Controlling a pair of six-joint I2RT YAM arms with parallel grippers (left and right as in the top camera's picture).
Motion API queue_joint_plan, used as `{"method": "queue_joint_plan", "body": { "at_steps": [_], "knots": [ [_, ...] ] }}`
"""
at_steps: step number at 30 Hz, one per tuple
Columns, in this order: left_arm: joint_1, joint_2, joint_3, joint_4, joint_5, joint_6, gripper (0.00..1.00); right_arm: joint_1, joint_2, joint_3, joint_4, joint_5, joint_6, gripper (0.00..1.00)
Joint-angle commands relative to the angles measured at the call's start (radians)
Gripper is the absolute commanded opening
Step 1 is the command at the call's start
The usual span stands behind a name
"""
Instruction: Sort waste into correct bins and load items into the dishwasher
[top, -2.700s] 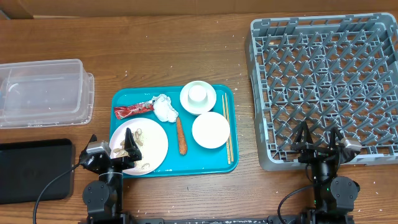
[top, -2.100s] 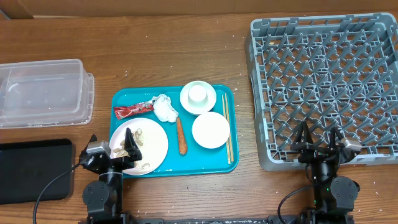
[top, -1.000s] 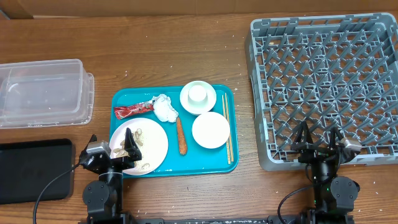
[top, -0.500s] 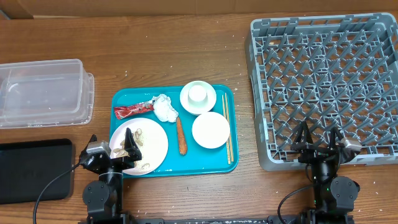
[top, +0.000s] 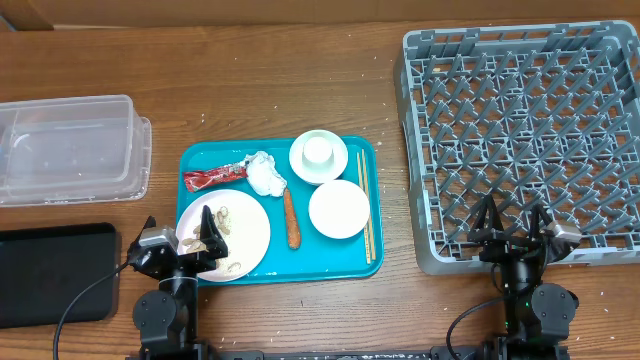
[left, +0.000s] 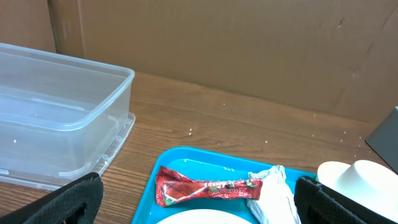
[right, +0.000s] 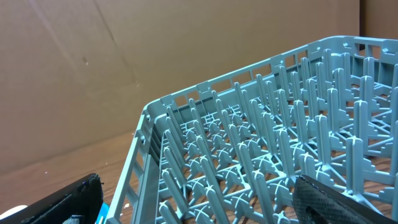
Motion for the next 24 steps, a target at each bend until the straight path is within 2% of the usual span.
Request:
{"method": "queue_joint_plan", "body": {
  "at_steps": [1,8,16,21,24],
  "knots": [
    [0.006,-0.011,-0.003,0.000,-0.017,0.023,1.00,-0.006,-0.010,-0.010,0.006,0.010,-0.006,1.00],
    [0.006,-0.011,-0.003,0.004,-0.014,0.019,1.00,-0.006,-0.010,-0.010,0.006,0.010,-0.006,1.00],
    [0.006,-0.011,-0.003,0.159,-0.011,-0.001,1.00,-0.006,-0.010,-0.010,0.006,0.010,-0.006,1.00],
    [0.005,-0.011,-0.003,0.211,0.210,-0.019,1.00,-0.006,-0.010,-0.010,0.006,0.010,-0.006,1.00],
    [0.005,-0.011,0.000,0.203,0.260,-0.047,1.00,-0.006,-0.010,-0.010,0.006,0.010,-0.006,1.00]
  ]
}}
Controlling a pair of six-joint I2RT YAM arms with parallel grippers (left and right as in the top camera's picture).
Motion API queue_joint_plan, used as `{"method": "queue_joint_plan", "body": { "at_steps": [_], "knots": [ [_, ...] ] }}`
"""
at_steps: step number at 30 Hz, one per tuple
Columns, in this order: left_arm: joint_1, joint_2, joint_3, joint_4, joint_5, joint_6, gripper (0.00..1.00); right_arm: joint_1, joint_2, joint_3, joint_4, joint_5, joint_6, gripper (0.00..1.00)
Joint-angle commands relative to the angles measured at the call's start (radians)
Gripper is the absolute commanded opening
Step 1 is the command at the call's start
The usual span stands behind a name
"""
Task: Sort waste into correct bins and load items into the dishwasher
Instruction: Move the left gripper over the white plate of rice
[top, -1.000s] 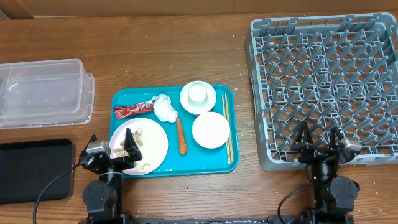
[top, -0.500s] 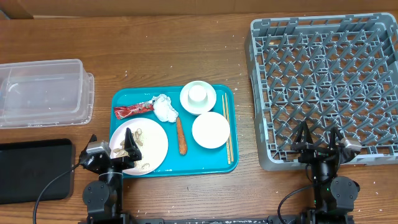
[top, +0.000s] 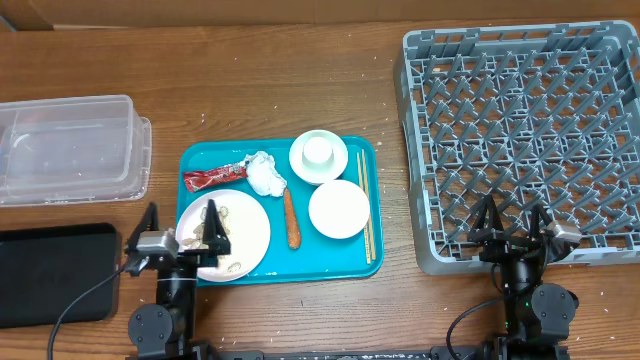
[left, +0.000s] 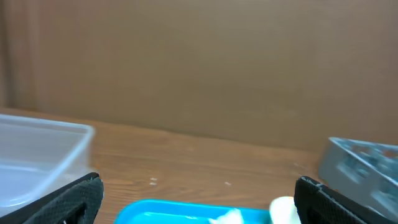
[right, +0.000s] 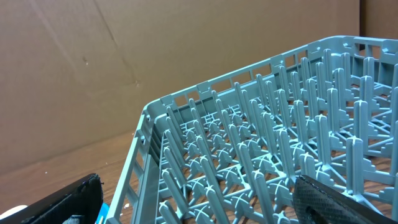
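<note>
A teal tray (top: 365, 150) holds a red wrapper (top: 212, 179), a crumpled tissue (top: 266, 174), an orange sausage-like piece (top: 292, 221), chopsticks (top: 368, 218), a white cup in a bowl (top: 318, 156), a white bowl (top: 339, 209) and a plate with food scraps (top: 245, 235). My left gripper (top: 181, 222) stands open over the plate's near edge; in its wrist view the left gripper (left: 198, 186) is level, with the tray (left: 168, 211) below. My right gripper (top: 509, 215) is open at the near edge of the grey dish rack (top: 520, 120), empty, facing the rack (right: 261, 155).
A clear plastic container (top: 68, 148) lies at the left, a black bin (top: 55, 272) in front of it. Brown cardboard walls the table's far side. Bare wood lies between the tray and the rack.
My left gripper has turned and shifted slightly right; its camera now looks higher and more to the right, with the wrapper out of its view. The right arm has not moved.
</note>
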Motion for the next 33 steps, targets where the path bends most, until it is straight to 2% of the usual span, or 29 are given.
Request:
{"method": "queue_joint_plan", "body": {
  "at_steps": [1,5,9,15,17,20,27,30,33],
  "knots": [
    [0.005,-0.011,0.005,-0.004,0.123,-0.042,1.00,-0.006,-0.010,-0.010,0.006,0.010,-0.006,1.00],
    [0.005,-0.010,0.047,-0.008,0.122,-0.040,1.00,-0.006,-0.010,-0.010,0.006,0.010,-0.006,1.00],
    [0.005,0.032,0.144,-0.077,0.070,-0.011,1.00,-0.006,-0.010,-0.010,0.006,0.010,-0.006,1.00],
    [0.005,0.277,0.365,-0.236,0.014,0.008,1.00,-0.006,-0.010,-0.010,0.006,0.010,-0.006,1.00],
    [0.004,0.387,0.444,-0.276,0.051,0.008,1.00,-0.006,-0.010,-0.010,0.006,0.010,-0.006,1.00],
    [0.004,0.561,0.579,-0.316,0.215,0.008,1.00,-0.006,-0.010,-0.010,0.006,0.010,-0.006,1.00],
    [0.003,0.769,0.712,-0.243,0.528,0.016,1.00,-0.006,-0.010,-0.010,0.006,0.010,-0.006,1.00],
    [0.003,0.832,0.767,-0.308,0.563,0.019,1.00,-0.006,-0.010,-0.010,0.006,0.010,-0.006,1.00],
    [0.000,0.901,0.855,-0.486,0.498,0.072,1.00,-0.006,-0.010,-0.010,0.006,0.010,-0.006,1.00]
  ]
}}
